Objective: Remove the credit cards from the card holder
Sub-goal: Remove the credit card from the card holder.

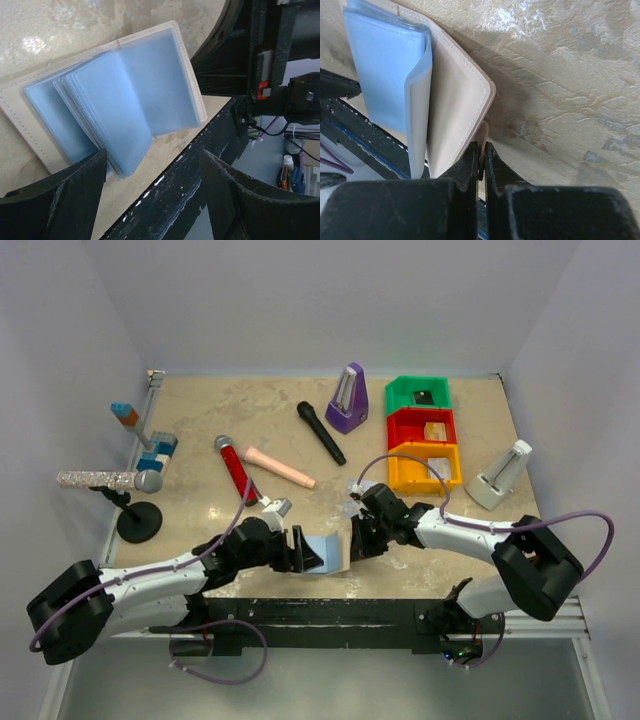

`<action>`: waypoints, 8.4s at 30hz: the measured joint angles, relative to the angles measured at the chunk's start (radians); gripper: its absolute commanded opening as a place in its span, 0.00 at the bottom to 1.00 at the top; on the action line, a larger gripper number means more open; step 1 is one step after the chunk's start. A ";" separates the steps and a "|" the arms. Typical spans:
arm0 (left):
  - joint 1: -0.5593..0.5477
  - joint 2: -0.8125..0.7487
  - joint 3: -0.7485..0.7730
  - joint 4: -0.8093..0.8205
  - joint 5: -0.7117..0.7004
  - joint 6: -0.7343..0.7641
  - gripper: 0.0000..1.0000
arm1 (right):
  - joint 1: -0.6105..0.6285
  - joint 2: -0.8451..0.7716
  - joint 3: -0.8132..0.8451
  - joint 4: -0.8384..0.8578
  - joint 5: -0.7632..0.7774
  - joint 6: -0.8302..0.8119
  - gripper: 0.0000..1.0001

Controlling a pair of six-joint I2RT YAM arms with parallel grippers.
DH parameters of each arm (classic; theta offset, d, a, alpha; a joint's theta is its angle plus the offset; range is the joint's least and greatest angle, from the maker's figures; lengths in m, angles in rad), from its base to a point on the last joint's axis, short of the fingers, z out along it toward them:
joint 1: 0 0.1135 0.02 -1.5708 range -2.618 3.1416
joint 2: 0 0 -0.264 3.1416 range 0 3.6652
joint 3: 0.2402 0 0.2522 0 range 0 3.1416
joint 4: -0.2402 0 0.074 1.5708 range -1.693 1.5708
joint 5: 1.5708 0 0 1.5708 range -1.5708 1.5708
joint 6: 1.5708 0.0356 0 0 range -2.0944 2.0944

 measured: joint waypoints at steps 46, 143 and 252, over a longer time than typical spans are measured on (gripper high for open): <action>-0.006 -0.186 0.089 -0.066 -0.049 0.042 0.80 | 0.002 -0.217 0.014 -0.180 0.095 -0.036 0.45; 0.063 -0.400 -0.192 -0.215 -0.335 -0.055 0.00 | 0.166 0.253 0.028 0.525 -0.106 0.358 0.47; 0.061 -0.142 -0.192 0.045 -0.245 -0.055 0.00 | 0.150 0.227 -0.039 0.608 -0.070 0.436 0.56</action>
